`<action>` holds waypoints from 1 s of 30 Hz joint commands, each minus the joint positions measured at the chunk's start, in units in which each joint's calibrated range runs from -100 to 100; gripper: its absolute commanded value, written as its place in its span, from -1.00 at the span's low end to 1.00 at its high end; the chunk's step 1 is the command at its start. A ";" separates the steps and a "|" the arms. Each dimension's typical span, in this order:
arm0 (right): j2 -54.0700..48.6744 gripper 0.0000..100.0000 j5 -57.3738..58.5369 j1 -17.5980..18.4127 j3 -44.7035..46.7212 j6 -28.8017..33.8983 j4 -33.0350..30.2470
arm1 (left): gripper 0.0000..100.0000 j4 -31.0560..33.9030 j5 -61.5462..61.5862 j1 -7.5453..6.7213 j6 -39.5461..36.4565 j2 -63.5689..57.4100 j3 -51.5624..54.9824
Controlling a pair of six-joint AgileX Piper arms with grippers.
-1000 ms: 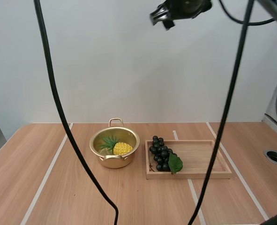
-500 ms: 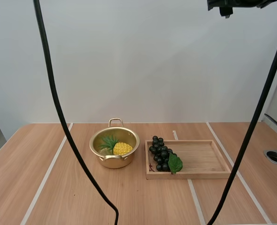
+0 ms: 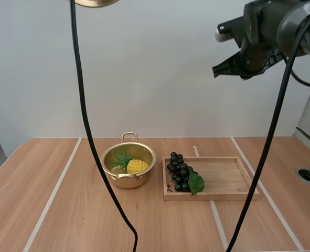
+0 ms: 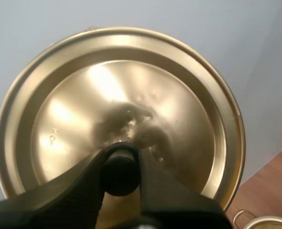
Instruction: Open the pot, put the pineapple inside, and close it
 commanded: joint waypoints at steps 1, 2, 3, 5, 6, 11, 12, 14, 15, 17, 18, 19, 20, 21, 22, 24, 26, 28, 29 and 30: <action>-0.75 -1.00 -6.46 -0.20 5.71 0.34 -0.24 | -1.00 -0.06 0.00 -0.02 -0.90 3.34 0.13; -0.75 -1.00 -8.49 -0.20 7.57 0.45 -0.24 | -1.00 -0.31 0.00 -0.02 -1.61 4.64 0.50; -0.75 -1.00 -10.44 -0.20 9.36 0.45 -0.01 | -1.00 0.22 0.00 -0.02 -2.87 5.50 1.48; -0.75 -1.00 -13.41 -0.20 12.14 0.45 0.24 | -1.00 0.22 0.00 -0.02 -3.13 6.54 4.92; -0.75 -1.00 -14.58 -0.20 13.24 0.45 0.40 | -1.00 -0.03 0.00 -0.02 -3.13 7.07 6.75; -0.75 -1.00 -21.61 -0.20 18.45 0.45 0.84 | -1.00 -0.71 0.00 -0.02 -2.65 9.21 20.00; -0.75 -1.00 -22.32 -0.20 19.07 0.45 1.12 | -1.00 -1.32 0.00 -0.02 -2.65 9.55 23.00; -0.75 -1.00 -23.15 -0.20 19.92 0.45 1.12 | -1.00 -1.93 0.00 -0.02 -2.65 10.45 29.20; -0.75 -1.00 -23.42 -0.20 20.09 0.45 1.12 | -1.00 -2.23 0.00 -0.02 -2.53 10.92 32.21; -0.75 -1.00 -24.16 -0.20 20.40 0.45 1.26 | -1.00 -2.49 0.00 -0.02 -2.07 11.49 37.94; -0.75 -1.00 -24.35 -0.20 20.52 0.45 1.26 | -1.00 -2.58 0.00 -0.02 -1.83 11.62 40.12; -0.75 -1.00 -24.55 -0.20 20.53 0.45 1.36 | -1.00 -2.58 0.00 -0.02 -1.55 11.76 42.22; -0.75 -1.00 -24.78 -0.20 20.63 0.45 1.40 | -1.00 -2.58 -0.86 -0.02 -1.34 12.06 45.26; -0.75 -1.00 -24.78 -0.20 20.63 0.45 1.40 | -1.00 -2.58 -2.46 -0.02 -1.34 12.23 47.15; -0.75 -1.00 -24.78 -0.20 20.63 0.45 1.40 | -1.00 -2.58 -4.65 -0.02 -1.34 12.48 49.38; -0.75 -1.00 -24.78 -0.20 20.63 0.45 1.51 | -1.00 -2.58 -8.22 -0.02 -1.34 13.10 53.36; -0.75 -1.00 -24.78 -0.20 20.63 0.45 1.61 | -1.00 -2.81 -13.17 -0.02 -1.34 13.51 56.70; -0.75 -1.00 -24.78 -0.20 20.63 0.45 1.61 | -1.00 -3.19 -17.49 -0.02 -1.32 13.86 58.73; -0.75 -1.00 -24.78 -0.20 20.63 0.45 1.61 | -1.00 -3.65 -19.64 -0.02 -1.32 14.05 59.49; -0.75 -1.00 -24.78 -0.20 20.63 0.45 1.61 | -1.00 -3.93 -21.24 -0.02 -1.32 14.19 59.80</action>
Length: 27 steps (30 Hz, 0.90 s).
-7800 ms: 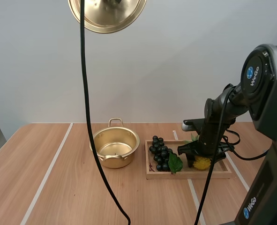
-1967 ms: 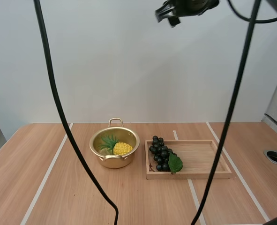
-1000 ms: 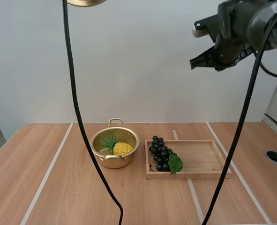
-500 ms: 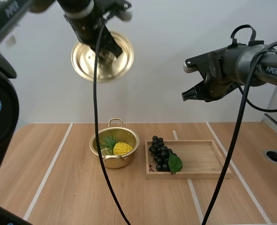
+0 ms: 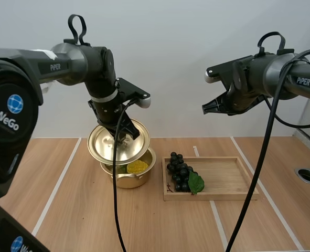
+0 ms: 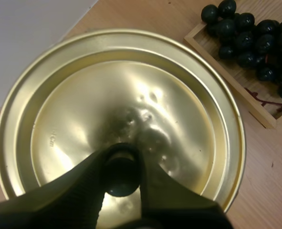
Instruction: Open the pot, put the pineapple inside, and close it
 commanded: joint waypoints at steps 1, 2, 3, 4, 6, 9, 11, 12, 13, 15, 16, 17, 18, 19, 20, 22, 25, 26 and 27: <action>-0.86 -1.00 -1.11 -0.20 0.08 0.15 0.09 | -1.00 -2.30 -7.11 -0.02 0.19 0.23 1.21; -0.86 -1.00 -1.11 -0.20 0.08 0.15 0.09 | -1.00 -2.69 -8.46 -0.02 0.29 0.57 1.48; -0.86 -1.00 -1.11 -0.20 0.08 0.15 0.09 | -1.00 -2.97 -9.33 -0.02 0.31 0.76 1.48; -0.86 -1.00 -0.95 -0.20 0.08 0.15 0.09 | -1.00 -3.44 -9.73 -0.02 0.66 1.32 1.48; -0.86 -1.00 -0.79 -0.20 0.08 0.15 0.09 | -1.00 -5.02 -9.89 -0.02 1.37 2.33 1.48; -0.86 -1.00 -0.79 -0.20 0.08 0.15 0.09 | -1.00 -5.70 -9.25 -0.02 1.48 4.52 1.48; -0.86 -1.00 -0.78 -0.20 0.08 0.15 0.19 | -1.00 -5.70 -9.25 -0.02 1.48 5.97 1.60; -0.86 -1.00 -0.78 -0.20 0.08 0.15 0.19 | -1.00 -5.70 -9.25 -0.02 1.48 6.69 1.60; -0.86 -1.00 -0.78 -0.20 0.08 0.15 0.19 | -1.00 -5.70 -9.25 -0.02 1.48 7.13 1.60; -0.86 -1.00 -0.60 -0.20 0.08 0.15 0.18 | -1.00 -5.43 -9.85 -0.02 1.48 7.96 1.60; -0.86 -1.00 -0.60 -0.20 0.08 0.15 0.18 | -1.00 -5.00 -9.90 -0.02 1.48 8.23 1.60; -0.86 -1.00 -0.60 -0.20 0.08 0.15 0.18 | -1.00 -4.72 -10.07 -0.02 1.48 8.41 1.60; -0.86 -1.00 -0.60 -0.20 0.08 0.15 0.18 | -1.00 -4.60 -10.07 -0.02 1.48 8.53 1.60; -0.86 -1.00 -0.60 -0.20 0.08 0.15 0.18 | -1.00 -4.61 -10.07 -0.02 1.48 8.77 1.60; -0.86 -1.00 -0.60 -0.20 0.08 0.15 0.18 | -1.00 -4.61 -10.07 -0.02 1.48 8.91 1.60; -0.86 -1.00 -0.60 -0.20 0.08 0.15 0.18 | -1.00 -4.61 -10.07 -0.02 1.48 9.34 1.60; -0.86 -1.00 -0.60 -0.20 0.08 0.15 0.30 | -1.00 -4.31 -10.07 -0.02 1.48 10.34 1.60; -0.86 -1.00 -0.60 -0.20 0.08 0.15 0.49 | -1.00 -4.21 -10.07 -0.02 1.48 10.43 1.60; -0.86 -1.00 -0.60 -0.20 0.08 0.15 0.59 | -1.00 -4.07 -10.07 -0.02 1.48 10.74 1.60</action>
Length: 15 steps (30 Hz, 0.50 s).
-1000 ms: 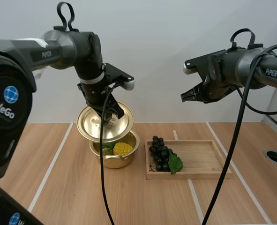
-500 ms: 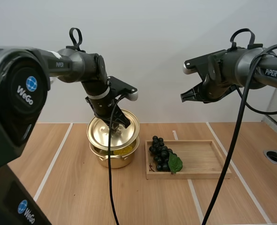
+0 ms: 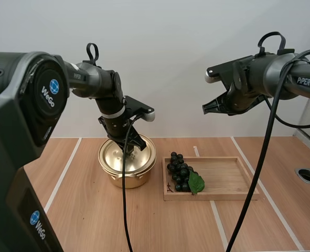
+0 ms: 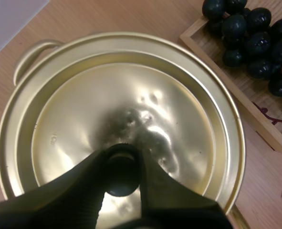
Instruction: Open the pot, put the pineapple inside, and close it
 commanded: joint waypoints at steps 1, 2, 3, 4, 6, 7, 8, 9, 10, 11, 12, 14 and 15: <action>-0.86 -1.00 -0.60 -0.20 0.08 0.15 0.37 | -1.00 0.35 -0.73 -0.02 0.00 0.76 -0.03; -0.86 -1.00 -0.60 -0.20 0.08 0.15 0.37 | -1.00 0.35 -0.55 -0.02 0.00 0.88 -0.03; -0.86 -1.00 -0.60 -0.20 0.08 0.15 0.37 | -1.00 0.35 -0.12 -0.02 0.00 1.26 -0.03; -0.86 -1.00 -0.60 -0.20 0.08 0.15 0.37 | -1.00 0.35 -0.12 -0.02 0.00 1.48 -0.03; -0.86 -1.00 -0.60 -0.20 0.08 0.15 0.37 | -1.00 0.35 -0.12 -0.02 0.00 2.02 -0.03; -0.86 -1.00 -0.60 -0.20 0.08 0.15 0.37 | -1.00 0.35 -0.12 -0.02 0.00 2.37 -0.03; -0.86 -1.00 -0.60 -0.20 0.08 0.15 0.37 | -1.00 0.35 -0.12 -0.02 0.00 2.59 -0.03; -0.86 -1.00 -0.60 -0.20 0.08 0.15 0.37 | -1.00 0.35 -0.12 -0.02 0.00 2.72 -0.03; -0.86 -1.00 -0.60 -0.20 0.08 0.15 0.37 | -1.00 0.35 -0.12 -0.02 0.00 2.98 -0.03; -0.86 -1.00 -0.60 -0.20 0.26 0.15 0.39 | -1.00 0.35 -0.34 -0.02 0.00 3.10 -0.03; -0.86 -1.00 -0.91 -0.20 0.57 0.15 0.39 | -1.00 0.22 -0.70 -0.02 0.00 3.10 -0.03; -0.86 -1.00 -1.83 -0.20 1.48 0.15 0.39 | -1.00 0.22 -1.46 -0.02 0.00 3.10 -0.03; -0.86 -1.00 -2.45 -0.20 2.07 0.15 0.39 | -1.00 0.22 -1.96 -0.02 0.00 3.10 -0.03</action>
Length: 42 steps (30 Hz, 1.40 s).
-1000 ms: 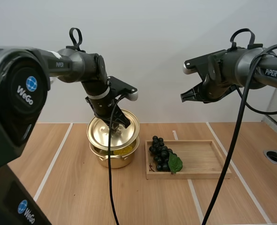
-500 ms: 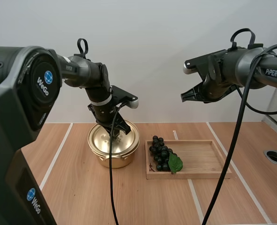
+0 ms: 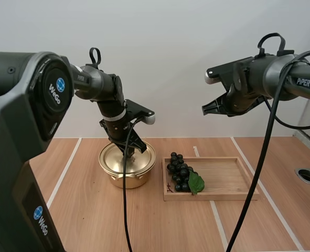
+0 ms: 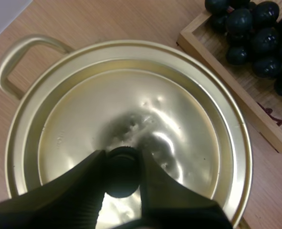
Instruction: Open the pot, put the pineapple inside, and close it
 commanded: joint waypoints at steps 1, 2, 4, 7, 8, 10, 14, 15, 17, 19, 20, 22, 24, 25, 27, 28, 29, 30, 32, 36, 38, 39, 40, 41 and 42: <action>-0.86 -1.00 -2.90 -0.20 1.57 0.15 0.18 | -0.99 0.22 -1.25 -0.02 0.00 0.72 0.10; -0.86 -1.00 -3.11 -0.20 1.86 0.15 0.18 | -0.95 0.22 -1.25 -0.02 0.08 0.72 0.10; -0.86 -1.00 -4.07 -0.20 2.08 0.15 0.18 | -0.74 0.22 -1.38 -0.02 0.69 0.72 0.10; -0.86 -1.00 -4.32 -0.20 2.08 0.15 0.18 | -0.17 0.22 -1.46 -0.02 0.78 0.72 0.10; -0.86 -1.00 -4.32 -0.20 2.08 0.15 0.18 | 0.10 0.22 -1.46 -0.02 0.78 0.72 0.10; -0.86 -1.00 -4.32 -0.20 2.08 0.15 0.18 | 0.59 0.22 -1.46 -0.02 0.78 0.72 0.10; -0.86 -1.00 -4.32 -0.20 2.08 0.15 0.18 | 1.00 0.22 -1.48 -0.02 0.96 -0.58 0.10; -0.86 -1.00 -4.32 -0.20 2.08 0.15 0.18 | 1.00 0.34 -1.90 -0.02 0.96 -1.19 0.10; -0.86 -1.00 -4.32 -0.20 2.08 0.15 0.18 | 1.00 0.43 -2.28 -0.02 0.96 -2.72 -0.62; -0.86 -1.00 -4.32 -0.20 2.08 0.15 0.18 | 1.00 0.43 -1.91 -0.02 0.96 -4.43 -1.84; -0.86 -1.00 -4.32 -0.20 2.08 0.15 0.18 | 1.00 0.43 -1.76 -0.02 0.96 -5.64 -2.76; -0.86 -1.00 -4.32 -0.20 2.08 0.15 0.18 | 1.00 0.43 -0.43 -0.02 0.96 -8.50 -5.06; -0.86 -1.00 -4.52 -0.20 2.08 0.15 0.18 | 1.00 0.43 1.34 -0.02 0.96 -11.54 -8.06; -0.86 -1.00 -4.72 -0.20 2.08 0.15 0.18 | 1.00 0.43 2.11 -0.02 0.96 -13.37 -9.79; -0.86 -1.00 -4.72 -0.20 2.08 0.15 0.18 | 1.00 0.43 3.38 -0.02 0.96 -16.96 -13.80; -0.86 -1.00 -4.72 -0.20 2.08 0.15 0.18 | 1.00 0.43 4.10 -0.02 0.96 -18.45 -15.97; -0.86 -1.00 -4.72 -0.20 2.08 0.15 0.18 | 1.00 0.43 4.53 -0.02 0.84 -20.24 -18.20; -0.86 -1.00 -4.88 -0.20 2.08 0.15 0.18 | 1.00 0.57 4.80 -0.02 0.84 -22.08 -20.46; -0.86 -1.00 -5.24 -0.20 2.08 0.15 0.18 | 1.00 0.81 4.80 -0.02 0.84 -25.66 -24.53; -0.86 -1.00 -5.40 -0.20 2.08 0.15 0.18 | 1.00 2.93 5.31 -0.02 0.99 -31.46 -33.07; -0.86 -1.00 -5.37 -0.20 2.08 0.15 0.18 | 1.00 5.02 6.68 -0.02 0.94 -33.31 -37.60; -1.02 -1.00 -5.37 -0.20 2.08 0.15 0.18 | 1.00 6.28 7.35 -0.02 0.94 -34.11 -39.76; -1.02 -1.00 -5.37 -0.20 2.08 0.15 0.18 | 1.00 6.98 7.86 -0.02 0.94 -34.65 -41.44; -1.18 -1.00 -5.14 -0.20 2.08 0.15 0.18 | 1.00 7.77 8.18 -0.02 0.94 -35.11 -43.41; -1.52 -1.00 -5.14 -0.20 2.08 0.15 0.18 | 1.00 8.21 8.18 -0.02 0.94 -35.63 -45.14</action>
